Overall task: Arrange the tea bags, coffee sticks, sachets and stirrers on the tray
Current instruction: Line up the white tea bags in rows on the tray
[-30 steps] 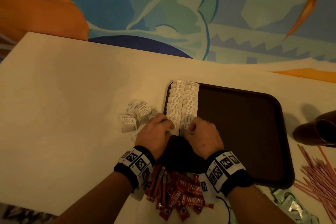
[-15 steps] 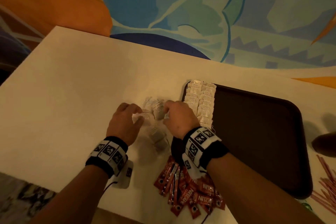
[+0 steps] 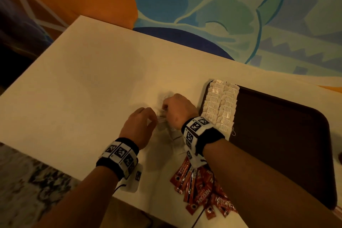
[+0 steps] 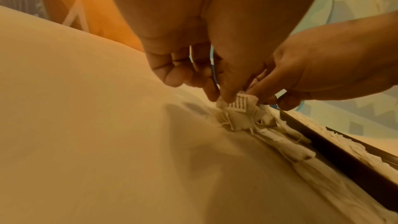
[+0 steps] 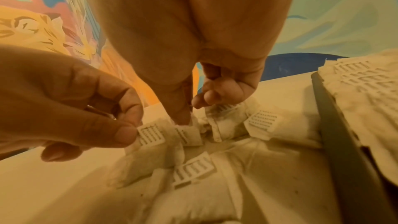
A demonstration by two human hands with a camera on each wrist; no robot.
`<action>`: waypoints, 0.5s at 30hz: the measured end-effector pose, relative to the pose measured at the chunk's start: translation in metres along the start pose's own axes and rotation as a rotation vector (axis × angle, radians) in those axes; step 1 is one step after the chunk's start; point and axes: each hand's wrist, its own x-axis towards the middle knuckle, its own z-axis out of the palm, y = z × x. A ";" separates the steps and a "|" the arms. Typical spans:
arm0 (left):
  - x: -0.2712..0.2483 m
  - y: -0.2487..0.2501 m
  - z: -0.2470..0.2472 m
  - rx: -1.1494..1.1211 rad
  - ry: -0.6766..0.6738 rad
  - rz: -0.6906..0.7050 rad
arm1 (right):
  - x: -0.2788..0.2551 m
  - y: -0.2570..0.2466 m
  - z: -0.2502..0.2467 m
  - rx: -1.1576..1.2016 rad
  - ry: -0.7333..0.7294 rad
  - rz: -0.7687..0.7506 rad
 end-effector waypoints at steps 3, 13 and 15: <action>-0.008 -0.004 -0.006 -0.018 -0.019 0.016 | -0.008 0.002 -0.002 0.057 0.030 -0.024; -0.027 0.030 -0.042 -0.130 0.071 0.071 | -0.086 0.050 -0.031 0.465 0.230 -0.003; -0.028 0.050 -0.034 -0.185 0.011 0.127 | -0.111 0.071 -0.035 0.450 0.246 0.019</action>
